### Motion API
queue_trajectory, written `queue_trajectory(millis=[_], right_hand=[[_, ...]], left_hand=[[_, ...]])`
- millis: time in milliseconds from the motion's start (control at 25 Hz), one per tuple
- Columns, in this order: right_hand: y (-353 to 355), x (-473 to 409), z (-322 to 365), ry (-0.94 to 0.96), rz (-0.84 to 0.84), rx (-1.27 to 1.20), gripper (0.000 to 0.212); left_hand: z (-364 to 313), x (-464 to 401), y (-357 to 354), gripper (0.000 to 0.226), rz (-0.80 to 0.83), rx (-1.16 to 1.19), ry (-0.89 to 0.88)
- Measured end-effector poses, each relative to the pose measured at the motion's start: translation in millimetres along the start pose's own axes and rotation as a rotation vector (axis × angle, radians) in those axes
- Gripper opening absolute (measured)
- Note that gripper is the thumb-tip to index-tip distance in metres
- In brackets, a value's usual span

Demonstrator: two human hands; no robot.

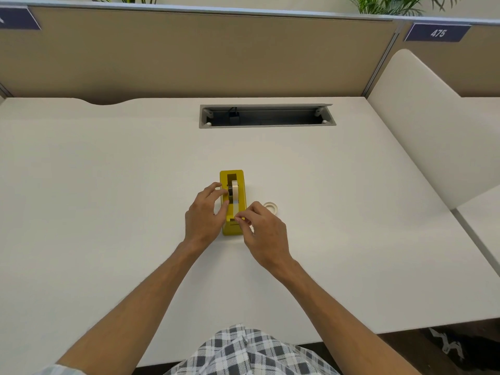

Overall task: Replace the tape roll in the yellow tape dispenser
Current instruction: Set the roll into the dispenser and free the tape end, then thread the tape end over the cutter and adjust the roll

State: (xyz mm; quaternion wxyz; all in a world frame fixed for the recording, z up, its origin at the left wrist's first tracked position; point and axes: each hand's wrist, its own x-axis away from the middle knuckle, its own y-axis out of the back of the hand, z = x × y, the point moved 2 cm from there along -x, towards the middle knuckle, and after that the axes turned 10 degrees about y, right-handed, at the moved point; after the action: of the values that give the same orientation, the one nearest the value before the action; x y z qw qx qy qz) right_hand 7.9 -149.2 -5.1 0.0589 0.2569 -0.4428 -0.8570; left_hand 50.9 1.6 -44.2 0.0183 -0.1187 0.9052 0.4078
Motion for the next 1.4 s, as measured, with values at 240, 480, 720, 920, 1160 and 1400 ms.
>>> queue_trajectory(millis=[240, 480, 720, 920, 1160, 1400], right_hand=[[1, 4, 2, -0.007, -0.009, -0.022, 0.013], [2, 6, 4, -0.003, -0.011, -0.016, 0.013], [2, 12, 7, 0.009, -0.016, -0.026, 0.012], [1, 15, 6, 0.007, -0.024, -0.018, 0.011], [-1, 16, 6, 0.013, -0.036, -0.034, 0.011], [-5, 19, 2, 0.005, -0.035, -0.033, 0.010]], left_hand=[[-1, 3, 1, 0.029, -0.037, -0.007, 0.016], [-2, 5, 0, 0.029, -0.061, -0.012, 0.028], [-3, 5, -1, 0.030, -0.047, -0.013, 0.028], [-3, 4, -1, 0.031, -0.017, -0.007, 0.022], [-2, 12, -1, 0.032, -0.005, 0.120, 0.034], [-4, 30, 2, 0.019, -0.034, 0.344, 0.067]])
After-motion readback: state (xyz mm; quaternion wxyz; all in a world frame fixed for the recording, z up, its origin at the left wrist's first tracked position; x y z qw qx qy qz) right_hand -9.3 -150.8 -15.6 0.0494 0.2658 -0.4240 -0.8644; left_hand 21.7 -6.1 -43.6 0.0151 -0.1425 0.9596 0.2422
